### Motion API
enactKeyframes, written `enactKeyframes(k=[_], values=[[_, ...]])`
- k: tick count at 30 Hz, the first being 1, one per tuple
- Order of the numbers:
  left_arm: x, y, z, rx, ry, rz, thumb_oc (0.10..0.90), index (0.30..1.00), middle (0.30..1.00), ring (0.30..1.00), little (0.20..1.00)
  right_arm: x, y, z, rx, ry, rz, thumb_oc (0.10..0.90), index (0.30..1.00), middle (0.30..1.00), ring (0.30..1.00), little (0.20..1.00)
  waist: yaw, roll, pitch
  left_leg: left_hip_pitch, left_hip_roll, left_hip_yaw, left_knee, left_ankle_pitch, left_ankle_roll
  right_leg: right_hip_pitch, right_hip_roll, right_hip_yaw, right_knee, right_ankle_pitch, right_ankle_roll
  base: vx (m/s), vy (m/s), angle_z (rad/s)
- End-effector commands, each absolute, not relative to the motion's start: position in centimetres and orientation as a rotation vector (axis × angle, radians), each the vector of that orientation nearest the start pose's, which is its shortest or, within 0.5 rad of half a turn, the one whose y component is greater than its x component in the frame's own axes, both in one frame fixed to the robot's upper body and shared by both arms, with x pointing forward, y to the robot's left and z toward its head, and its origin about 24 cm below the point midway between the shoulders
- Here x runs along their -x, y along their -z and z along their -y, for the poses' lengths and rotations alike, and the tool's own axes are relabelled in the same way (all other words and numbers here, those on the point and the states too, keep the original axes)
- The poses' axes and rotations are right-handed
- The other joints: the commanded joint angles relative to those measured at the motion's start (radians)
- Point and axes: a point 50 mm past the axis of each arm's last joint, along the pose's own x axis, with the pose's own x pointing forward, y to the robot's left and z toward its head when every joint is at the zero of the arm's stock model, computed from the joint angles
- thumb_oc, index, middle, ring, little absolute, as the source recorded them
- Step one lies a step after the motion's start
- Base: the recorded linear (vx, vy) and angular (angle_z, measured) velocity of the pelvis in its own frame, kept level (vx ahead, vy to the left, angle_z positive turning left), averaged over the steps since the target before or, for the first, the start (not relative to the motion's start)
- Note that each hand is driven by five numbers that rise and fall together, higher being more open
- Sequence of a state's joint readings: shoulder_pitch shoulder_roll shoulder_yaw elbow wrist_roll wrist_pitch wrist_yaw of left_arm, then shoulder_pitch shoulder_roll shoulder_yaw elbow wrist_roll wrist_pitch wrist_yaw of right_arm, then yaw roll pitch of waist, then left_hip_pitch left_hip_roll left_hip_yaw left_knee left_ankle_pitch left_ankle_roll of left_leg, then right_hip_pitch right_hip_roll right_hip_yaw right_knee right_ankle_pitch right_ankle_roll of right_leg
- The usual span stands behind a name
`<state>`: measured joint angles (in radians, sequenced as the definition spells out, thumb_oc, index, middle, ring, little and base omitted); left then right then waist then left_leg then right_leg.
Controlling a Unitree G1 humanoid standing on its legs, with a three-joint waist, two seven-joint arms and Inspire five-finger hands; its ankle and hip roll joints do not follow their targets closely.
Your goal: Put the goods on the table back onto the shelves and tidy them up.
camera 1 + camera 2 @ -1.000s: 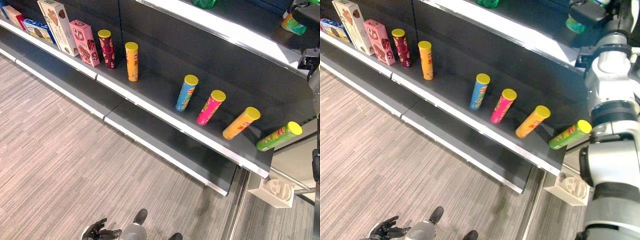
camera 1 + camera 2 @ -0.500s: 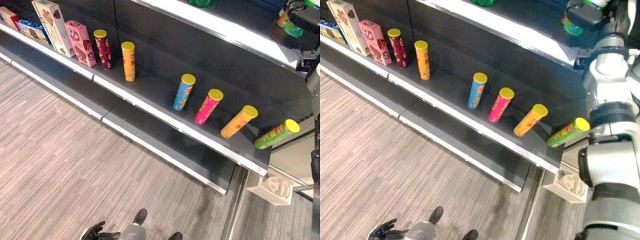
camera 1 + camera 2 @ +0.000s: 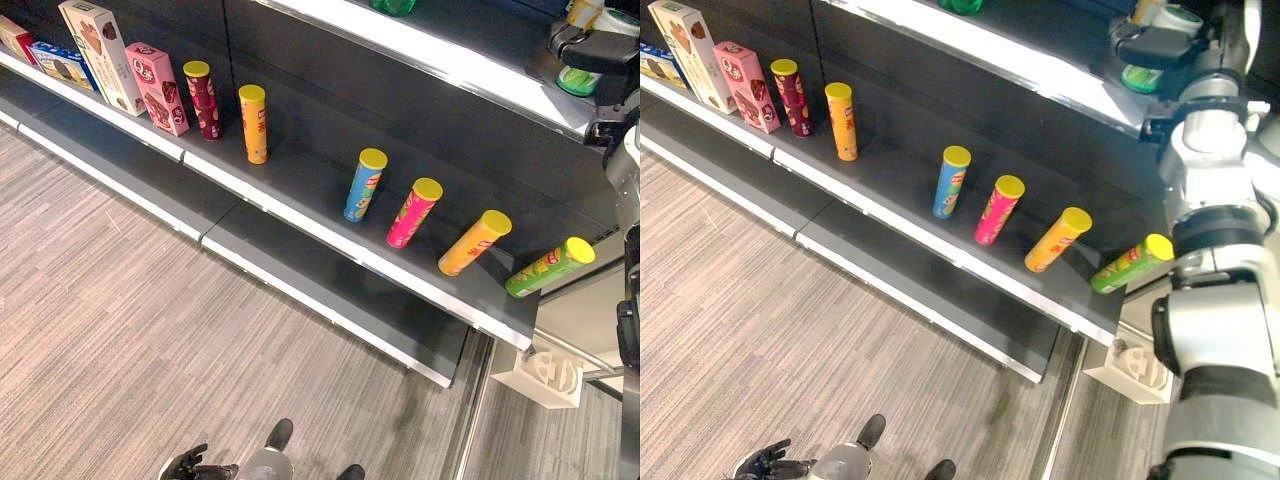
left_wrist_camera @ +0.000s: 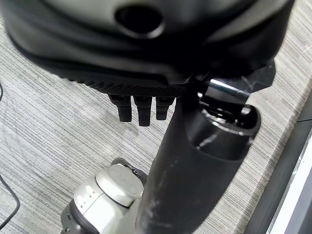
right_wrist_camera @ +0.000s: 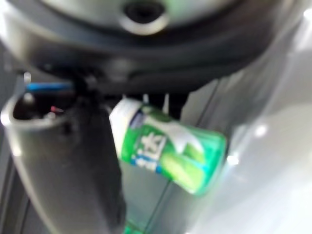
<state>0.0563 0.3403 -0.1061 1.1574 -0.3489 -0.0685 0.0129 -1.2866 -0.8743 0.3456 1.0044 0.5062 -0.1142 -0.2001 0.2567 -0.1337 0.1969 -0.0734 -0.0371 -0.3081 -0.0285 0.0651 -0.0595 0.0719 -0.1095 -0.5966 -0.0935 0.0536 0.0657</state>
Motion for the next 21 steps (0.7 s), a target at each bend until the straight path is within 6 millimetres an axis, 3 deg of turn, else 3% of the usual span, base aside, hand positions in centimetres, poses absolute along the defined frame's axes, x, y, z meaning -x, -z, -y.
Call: enactKeyframes(k=[1, 9, 21], values=[[-8.2, 14.1, -29.3, -0.173, -0.327, -1.103, 0.800, 0.900, 0.900, 0.900, 0.900, -35.6, -37.7, 29.2, 0.346, 0.422, 0.691, 0.800, 0.900, 0.900, 0.900, 0.900, -0.002, -0.014, -0.046, 0.039, 0.075, 0.123, -0.059, -0.052, -0.059, 0.084, -0.018, 0.007, 0.006, -0.086, 0.070, 0.00, 0.000, 0.00], [-8.1, 14.1, -29.3, -0.171, -0.332, -1.110, 0.800, 0.900, 0.900, 0.900, 0.900, -35.6, -37.5, 29.2, 0.313, 0.427, 0.699, 0.800, 0.900, 0.900, 0.900, 0.900, -0.007, -0.012, -0.049, 0.042, 0.074, 0.127, -0.059, -0.054, -0.057, 0.087, -0.019, 0.007, 0.006, -0.084, 0.070, 0.00, 0.000, 0.00], [-8.2, 14.2, -29.3, -0.169, -0.348, -1.114, 0.800, 0.900, 0.900, 0.900, 0.900, -36.3, -37.3, 27.2, 0.249, 0.407, 0.726, 0.800, 0.900, 0.900, 0.900, 0.900, -0.013, -0.018, -0.050, 0.053, 0.077, 0.142, -0.059, -0.059, -0.051, 0.085, -0.022, 0.023, 0.006, -0.078, 0.071, 0.00, 0.004, -0.05]])
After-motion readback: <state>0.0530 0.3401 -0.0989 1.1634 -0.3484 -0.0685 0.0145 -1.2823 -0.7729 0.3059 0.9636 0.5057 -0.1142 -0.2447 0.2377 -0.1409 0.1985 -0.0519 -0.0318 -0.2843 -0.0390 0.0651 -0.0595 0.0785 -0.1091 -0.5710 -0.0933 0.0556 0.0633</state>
